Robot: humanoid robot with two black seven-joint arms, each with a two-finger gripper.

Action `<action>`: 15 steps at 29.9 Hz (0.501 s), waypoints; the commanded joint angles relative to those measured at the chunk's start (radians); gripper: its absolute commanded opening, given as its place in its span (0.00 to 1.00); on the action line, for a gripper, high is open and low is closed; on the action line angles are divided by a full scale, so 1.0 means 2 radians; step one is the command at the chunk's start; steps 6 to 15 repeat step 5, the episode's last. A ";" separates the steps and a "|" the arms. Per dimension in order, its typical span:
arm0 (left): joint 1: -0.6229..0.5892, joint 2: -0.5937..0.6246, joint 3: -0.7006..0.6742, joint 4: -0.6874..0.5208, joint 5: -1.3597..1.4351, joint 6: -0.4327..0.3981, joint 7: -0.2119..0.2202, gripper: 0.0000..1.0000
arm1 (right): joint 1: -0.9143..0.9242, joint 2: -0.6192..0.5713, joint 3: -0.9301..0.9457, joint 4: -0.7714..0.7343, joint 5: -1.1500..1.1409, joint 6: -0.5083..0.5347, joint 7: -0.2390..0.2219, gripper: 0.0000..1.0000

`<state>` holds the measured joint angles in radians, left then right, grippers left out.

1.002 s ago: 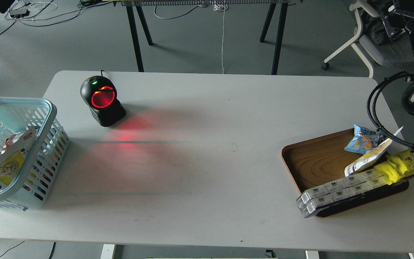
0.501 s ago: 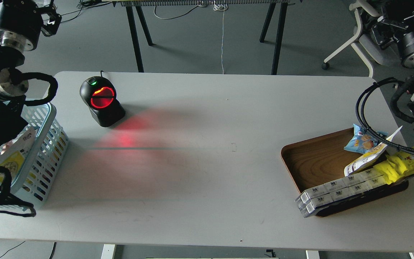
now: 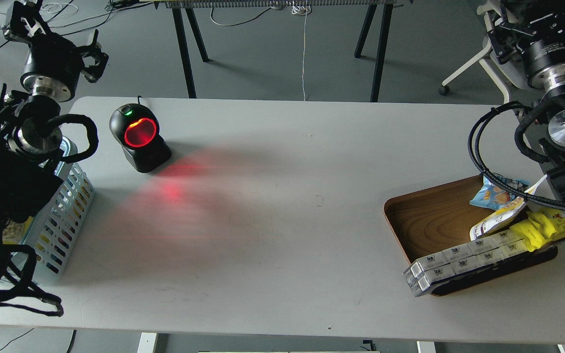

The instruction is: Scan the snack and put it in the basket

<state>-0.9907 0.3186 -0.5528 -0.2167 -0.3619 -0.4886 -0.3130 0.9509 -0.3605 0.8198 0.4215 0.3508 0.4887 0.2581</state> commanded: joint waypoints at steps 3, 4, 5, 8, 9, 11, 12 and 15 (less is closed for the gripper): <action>-0.001 0.003 -0.002 0.000 0.000 0.000 0.014 0.99 | 0.000 -0.001 -0.003 0.001 -0.002 0.000 -0.002 0.99; -0.001 0.005 -0.002 0.000 0.000 0.000 0.014 0.99 | 0.000 -0.002 -0.003 0.001 -0.002 0.000 -0.002 0.99; -0.002 0.005 -0.002 0.000 0.000 0.000 0.014 0.99 | 0.000 -0.004 -0.005 0.001 -0.002 0.000 -0.002 0.99; -0.002 0.005 -0.002 0.000 0.000 0.000 0.014 0.99 | 0.000 -0.004 -0.005 0.001 -0.002 0.000 -0.002 0.99; -0.002 0.005 -0.002 0.000 0.000 0.000 0.014 0.99 | 0.000 -0.004 -0.005 0.001 -0.002 0.000 -0.002 0.99; -0.002 0.005 -0.002 0.000 0.000 0.000 0.014 0.99 | 0.000 -0.004 -0.005 0.001 -0.002 0.000 -0.002 0.99; -0.002 0.005 -0.002 0.000 0.000 0.000 0.014 0.99 | 0.000 -0.004 -0.005 0.001 -0.002 0.000 -0.002 0.99; -0.002 0.005 -0.002 0.000 0.000 0.000 0.014 0.99 | 0.000 -0.004 -0.005 0.001 -0.002 0.000 -0.002 0.99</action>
